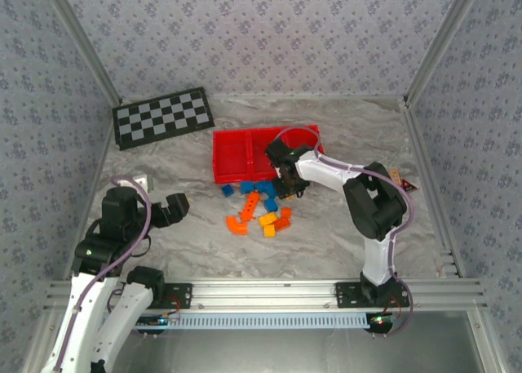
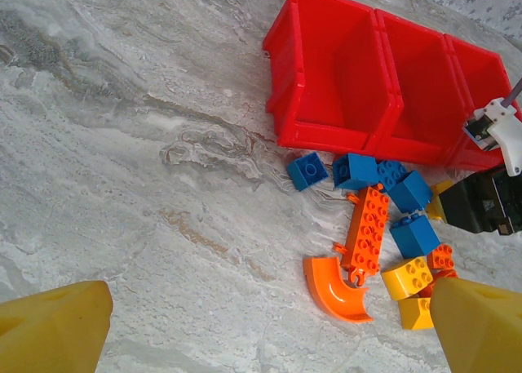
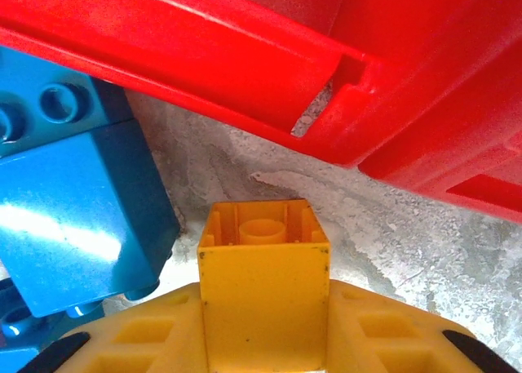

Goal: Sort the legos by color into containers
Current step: Pick up the lego from the center of the table, then place the lego in the container.

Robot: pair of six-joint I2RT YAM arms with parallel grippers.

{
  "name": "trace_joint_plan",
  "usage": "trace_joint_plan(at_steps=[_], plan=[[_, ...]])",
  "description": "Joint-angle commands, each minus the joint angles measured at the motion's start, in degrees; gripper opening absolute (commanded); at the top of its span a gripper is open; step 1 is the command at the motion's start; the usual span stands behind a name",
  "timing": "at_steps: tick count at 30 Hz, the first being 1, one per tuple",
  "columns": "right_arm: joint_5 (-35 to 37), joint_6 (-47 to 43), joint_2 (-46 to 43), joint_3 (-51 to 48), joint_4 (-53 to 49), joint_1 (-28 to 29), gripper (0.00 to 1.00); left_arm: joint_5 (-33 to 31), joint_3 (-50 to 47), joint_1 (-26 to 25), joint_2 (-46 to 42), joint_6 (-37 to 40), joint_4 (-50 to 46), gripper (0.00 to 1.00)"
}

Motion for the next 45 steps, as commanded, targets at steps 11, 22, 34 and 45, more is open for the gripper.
trace_joint_plan(at_steps=[11,22,34,45], plan=[[0.23,-1.26,-12.29,3.39,-3.51,-3.87,0.29,0.53,-0.04,-0.48,-0.3,0.13,0.55,1.0],[-8.32,-3.96,-4.43,14.09,-2.7,-15.8,0.29,0.81,-0.04,-0.48,-0.65,0.22,0.66,1.0],[-11.97,-5.48,7.31,24.67,-5.47,-17.34,0.29,0.37,-0.04,-0.48,-1.0,0.35,0.7,1.0],[-13.22,-5.42,7.79,22.09,-3.88,-18.0,0.41,0.19,0.05,-0.48,-1.35,0.53,0.7,1.0]])
